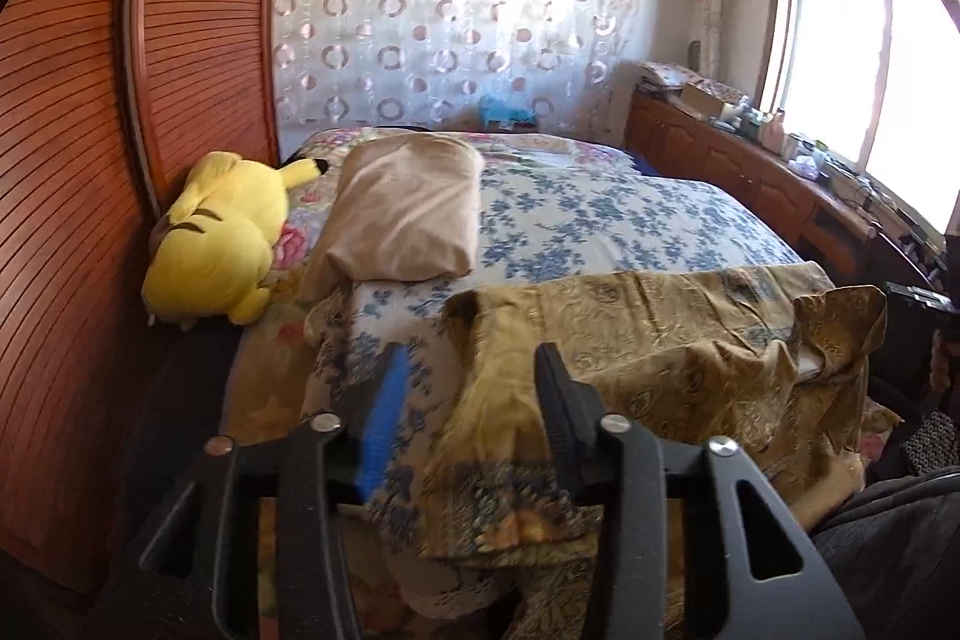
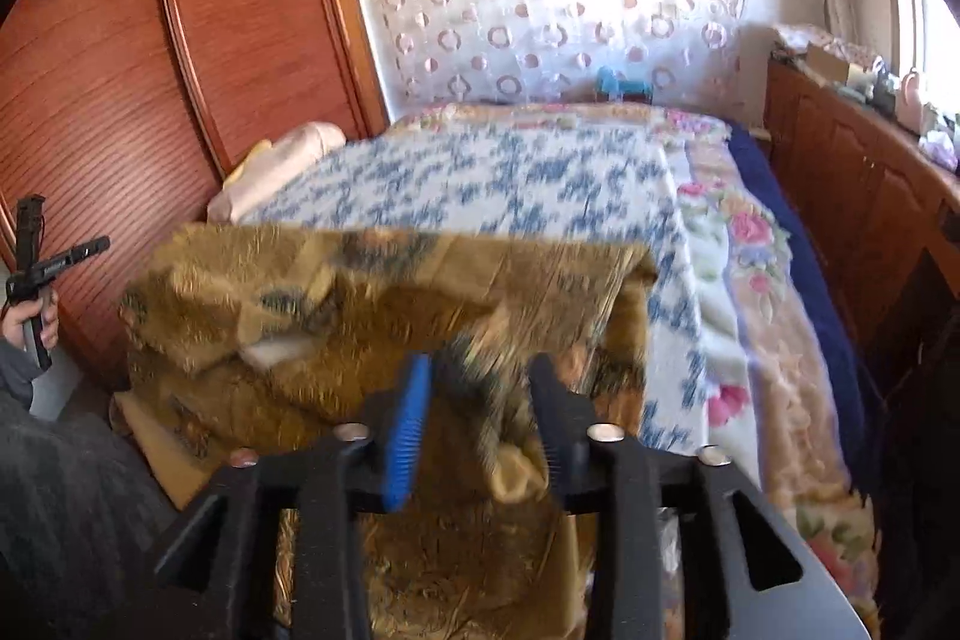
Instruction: Fold small clothes
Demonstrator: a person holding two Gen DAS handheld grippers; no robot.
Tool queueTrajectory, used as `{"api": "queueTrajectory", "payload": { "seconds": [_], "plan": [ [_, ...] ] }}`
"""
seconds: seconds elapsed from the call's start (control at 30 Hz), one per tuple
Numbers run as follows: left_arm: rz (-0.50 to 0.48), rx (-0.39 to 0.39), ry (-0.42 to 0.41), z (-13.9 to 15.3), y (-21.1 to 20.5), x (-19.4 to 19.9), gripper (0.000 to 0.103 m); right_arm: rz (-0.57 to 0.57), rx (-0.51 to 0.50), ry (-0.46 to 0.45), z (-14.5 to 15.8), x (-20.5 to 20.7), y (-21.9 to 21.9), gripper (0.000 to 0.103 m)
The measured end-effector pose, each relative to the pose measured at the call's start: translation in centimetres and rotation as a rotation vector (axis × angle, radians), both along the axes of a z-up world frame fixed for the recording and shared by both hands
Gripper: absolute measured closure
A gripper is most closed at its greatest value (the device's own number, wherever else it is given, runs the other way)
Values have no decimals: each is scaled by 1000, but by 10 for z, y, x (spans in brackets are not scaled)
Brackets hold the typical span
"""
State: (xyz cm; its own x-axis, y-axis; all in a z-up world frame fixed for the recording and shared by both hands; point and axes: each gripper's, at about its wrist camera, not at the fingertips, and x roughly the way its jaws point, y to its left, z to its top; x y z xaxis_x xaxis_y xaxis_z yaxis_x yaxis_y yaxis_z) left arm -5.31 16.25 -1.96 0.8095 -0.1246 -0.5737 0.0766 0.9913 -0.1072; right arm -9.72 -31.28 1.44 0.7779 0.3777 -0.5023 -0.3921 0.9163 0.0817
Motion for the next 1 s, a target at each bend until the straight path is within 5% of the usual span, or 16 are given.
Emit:
{"api": "queueTrajectory", "payload": {
  "seconds": [0.03, 0.1, 0.47, 1.0],
  "plan": [
    [-8, -2, 0, 0, -3, 3, 34, -10, 2, -9, 3, 0, -1, 56],
    [-32, -6, 3, -4, -9, 11, 22, -40, -5, -25, 7, 2, -2, 52],
    [-40, 0, 82, -36, -23, 49, 22, -142, -3, -13, -16, 57, 14, 50],
    [25, -15, 111, -37, 5, 97, 22, -226, -95, 101, -29, 141, 23, 33]
  ]
}}
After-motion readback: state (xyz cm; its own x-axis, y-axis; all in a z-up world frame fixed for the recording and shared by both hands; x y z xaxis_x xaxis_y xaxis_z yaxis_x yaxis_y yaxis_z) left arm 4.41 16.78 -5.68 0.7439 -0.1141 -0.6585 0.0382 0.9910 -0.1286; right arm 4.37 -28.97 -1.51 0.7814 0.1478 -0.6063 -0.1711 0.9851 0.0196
